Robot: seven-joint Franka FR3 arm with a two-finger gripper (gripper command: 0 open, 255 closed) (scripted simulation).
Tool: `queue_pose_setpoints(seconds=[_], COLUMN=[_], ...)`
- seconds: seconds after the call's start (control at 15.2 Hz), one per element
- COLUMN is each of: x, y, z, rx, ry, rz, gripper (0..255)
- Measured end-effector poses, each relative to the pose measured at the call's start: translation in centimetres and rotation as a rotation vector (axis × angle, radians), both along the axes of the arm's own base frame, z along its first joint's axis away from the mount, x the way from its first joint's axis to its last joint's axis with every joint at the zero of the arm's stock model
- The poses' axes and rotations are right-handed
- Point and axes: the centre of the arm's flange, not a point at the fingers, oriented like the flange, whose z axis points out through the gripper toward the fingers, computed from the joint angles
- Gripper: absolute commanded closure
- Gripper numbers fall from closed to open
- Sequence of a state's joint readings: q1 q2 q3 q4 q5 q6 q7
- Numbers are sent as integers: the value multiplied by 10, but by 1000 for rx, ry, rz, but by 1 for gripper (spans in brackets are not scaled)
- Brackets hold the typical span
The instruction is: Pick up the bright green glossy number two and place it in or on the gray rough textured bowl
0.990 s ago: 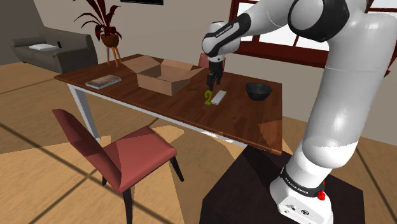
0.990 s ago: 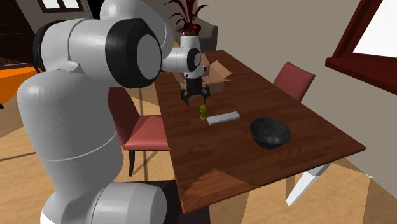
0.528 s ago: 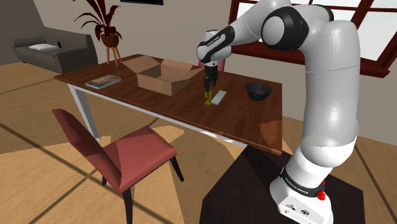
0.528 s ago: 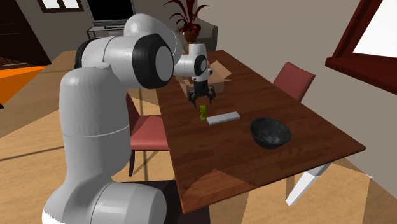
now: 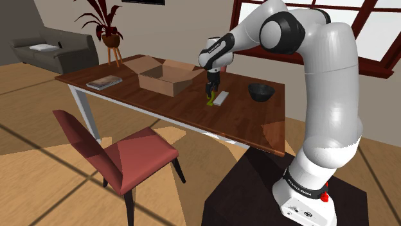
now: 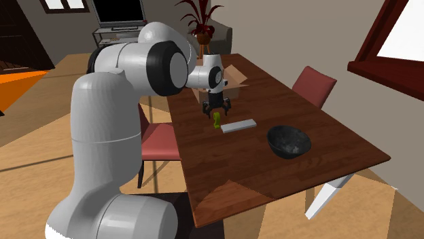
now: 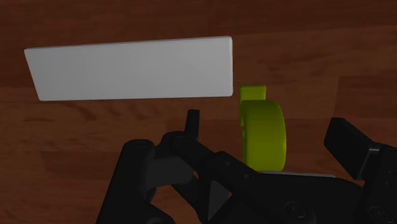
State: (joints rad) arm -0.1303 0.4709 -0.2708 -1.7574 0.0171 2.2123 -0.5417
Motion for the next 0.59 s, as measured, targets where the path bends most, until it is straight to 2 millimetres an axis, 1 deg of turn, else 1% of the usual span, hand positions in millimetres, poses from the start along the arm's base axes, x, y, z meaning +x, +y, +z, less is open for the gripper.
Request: queue_pose_setpoints(seconds=[0.33, 0.4, 0.59], x=[0, 0, 0], y=[0, 0, 0], z=[-1, -1, -1], rx=[0, 0, 0], ry=[0, 0, -1], rz=[0, 0, 0], gripper=[0, 255, 255])
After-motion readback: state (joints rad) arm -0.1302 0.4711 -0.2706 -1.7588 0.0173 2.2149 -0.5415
